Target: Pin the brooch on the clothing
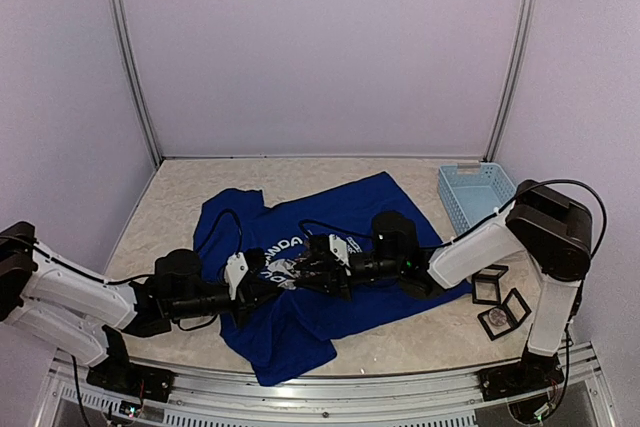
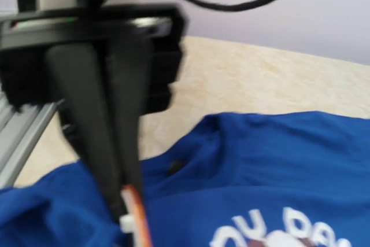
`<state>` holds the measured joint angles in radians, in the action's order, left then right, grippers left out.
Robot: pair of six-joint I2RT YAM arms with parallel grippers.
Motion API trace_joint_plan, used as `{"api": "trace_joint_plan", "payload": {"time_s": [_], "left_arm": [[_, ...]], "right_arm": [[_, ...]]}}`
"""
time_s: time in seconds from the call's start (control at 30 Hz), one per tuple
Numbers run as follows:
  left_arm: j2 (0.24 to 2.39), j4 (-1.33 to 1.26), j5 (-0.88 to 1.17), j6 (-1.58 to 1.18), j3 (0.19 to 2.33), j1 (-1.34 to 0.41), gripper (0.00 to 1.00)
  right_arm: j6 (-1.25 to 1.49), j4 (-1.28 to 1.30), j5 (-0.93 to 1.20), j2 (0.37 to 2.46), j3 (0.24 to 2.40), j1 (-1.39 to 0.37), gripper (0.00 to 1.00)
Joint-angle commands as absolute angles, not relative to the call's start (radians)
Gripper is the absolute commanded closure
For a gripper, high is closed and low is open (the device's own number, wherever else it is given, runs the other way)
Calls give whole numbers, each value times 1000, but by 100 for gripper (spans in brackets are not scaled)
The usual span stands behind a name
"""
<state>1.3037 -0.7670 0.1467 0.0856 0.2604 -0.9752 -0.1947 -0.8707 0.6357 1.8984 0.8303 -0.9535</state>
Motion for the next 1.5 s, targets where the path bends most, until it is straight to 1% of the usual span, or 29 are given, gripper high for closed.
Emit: {"api": "trace_joint_plan", "payload": {"time_s": [0.0, 0.2, 0.33, 0.4, 0.5, 0.53, 0.63, 0.67, 0.9, 1.23, 1.47], "left_arm": [[1234, -659, 57, 22, 291, -1006, 100], [1139, -614, 57, -57, 287, -1009, 100], [1122, -565, 63, -68, 314, -1016, 100], [1125, -569, 80, -78, 317, -1018, 100], [1123, -564, 105, -91, 331, -1017, 100], [1118, -558, 116, -96, 339, -1017, 100], [1098, -530, 131, -109, 356, -1017, 100], [1094, -520, 130, -110, 357, -1015, 100], [1098, -539, 168, -140, 360, -1011, 100], [1172, -561, 205, -127, 400, -1009, 100], [1132, -560, 194, -118, 394, -1008, 100]], "right_arm": [[-189, -838, 592, 1834, 768, -953, 62], [-133, -880, 591, 1859, 744, -992, 57], [-97, -923, 578, 1864, 730, -994, 54], [-88, -909, 567, 1877, 747, -995, 62], [-67, -919, 559, 1893, 750, -996, 81], [-62, -928, 554, 1895, 745, -995, 86], [-75, -917, 537, 1892, 741, -994, 99], [-79, -904, 527, 1888, 742, -993, 100], [-62, -847, 491, 1888, 771, -983, 100], [-35, -792, 486, 1906, 856, -985, 100], [-31, -770, 482, 1922, 848, -982, 100]]}}
